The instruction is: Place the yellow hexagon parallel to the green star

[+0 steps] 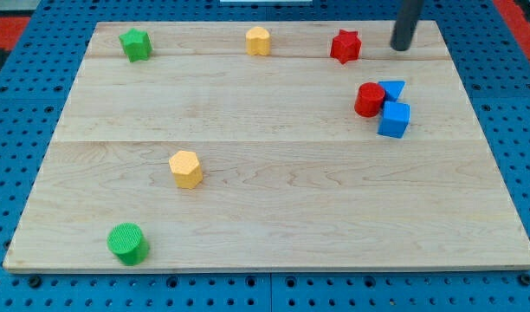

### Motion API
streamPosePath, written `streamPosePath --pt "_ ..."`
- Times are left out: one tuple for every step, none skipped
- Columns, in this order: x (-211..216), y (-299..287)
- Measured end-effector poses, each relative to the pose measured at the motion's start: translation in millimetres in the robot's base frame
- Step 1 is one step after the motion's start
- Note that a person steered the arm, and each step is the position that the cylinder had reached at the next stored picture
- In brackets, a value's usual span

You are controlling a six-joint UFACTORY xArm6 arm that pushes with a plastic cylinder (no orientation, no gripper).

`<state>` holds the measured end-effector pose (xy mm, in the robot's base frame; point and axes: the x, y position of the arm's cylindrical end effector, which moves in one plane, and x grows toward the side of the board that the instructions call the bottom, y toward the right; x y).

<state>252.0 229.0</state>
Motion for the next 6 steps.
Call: streamPosePath --pt "0 26" --pt "0 43" --pt "0 48" --pt "-2 47" --pt "10 41" --pt "47 30"
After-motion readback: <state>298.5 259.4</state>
